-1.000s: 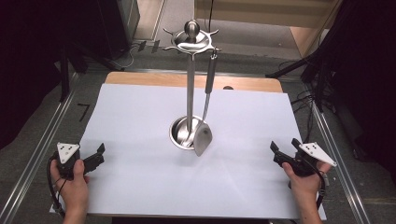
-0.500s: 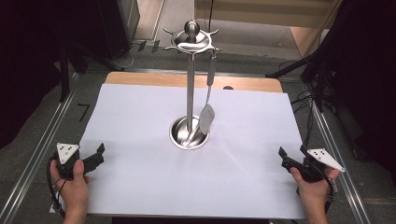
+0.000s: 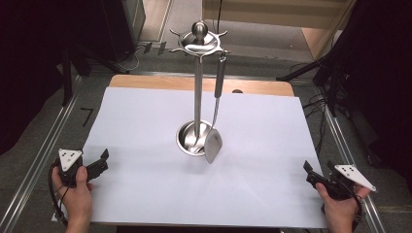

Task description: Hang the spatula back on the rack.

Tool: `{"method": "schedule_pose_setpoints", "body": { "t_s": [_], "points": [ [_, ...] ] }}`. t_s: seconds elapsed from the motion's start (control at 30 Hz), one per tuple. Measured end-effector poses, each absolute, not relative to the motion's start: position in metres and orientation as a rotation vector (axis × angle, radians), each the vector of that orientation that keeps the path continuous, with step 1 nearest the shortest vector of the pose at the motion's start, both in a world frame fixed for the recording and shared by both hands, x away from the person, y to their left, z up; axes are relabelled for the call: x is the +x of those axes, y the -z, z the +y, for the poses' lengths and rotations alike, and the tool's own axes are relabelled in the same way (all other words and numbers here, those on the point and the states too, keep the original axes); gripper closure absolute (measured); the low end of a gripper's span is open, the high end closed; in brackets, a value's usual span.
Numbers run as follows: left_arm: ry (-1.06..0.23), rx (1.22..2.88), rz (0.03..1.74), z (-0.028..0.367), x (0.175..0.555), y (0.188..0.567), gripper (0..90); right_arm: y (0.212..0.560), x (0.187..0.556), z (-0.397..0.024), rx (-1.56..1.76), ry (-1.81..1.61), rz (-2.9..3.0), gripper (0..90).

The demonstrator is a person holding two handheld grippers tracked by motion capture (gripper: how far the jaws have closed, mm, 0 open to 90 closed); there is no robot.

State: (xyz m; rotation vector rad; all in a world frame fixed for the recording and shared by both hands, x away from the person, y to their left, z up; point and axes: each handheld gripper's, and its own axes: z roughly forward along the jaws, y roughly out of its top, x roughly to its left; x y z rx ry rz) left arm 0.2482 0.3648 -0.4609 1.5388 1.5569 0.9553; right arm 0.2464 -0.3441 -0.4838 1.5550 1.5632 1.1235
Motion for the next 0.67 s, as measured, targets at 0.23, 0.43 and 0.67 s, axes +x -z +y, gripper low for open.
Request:
{"method": "schedule_pose_setpoints", "body": {
  "t_s": [0.23, 0.43, 0.67],
  "points": [
    [-0.949, 1.532, 1.556, 0.3656, 0.2478, 0.4608, 15.3, 0.4857, 0.2383, -0.3494, 1.557, -1.127, 1.553, 15.7],
    [-0.944, 1.524, 1.56, 0.3665, 0.2481, 0.4608, 15.2, 0.4872, 0.2383, -0.3469, 1.562, -1.116, 1.564, 19.3],
    [-0.933, 1.52, 1.571, 0.3673, 0.249, 0.4608, 15.2, 0.4876, 0.2368, -0.3501, 1.576, -1.146, 1.542, 19.8]
  ]
}}
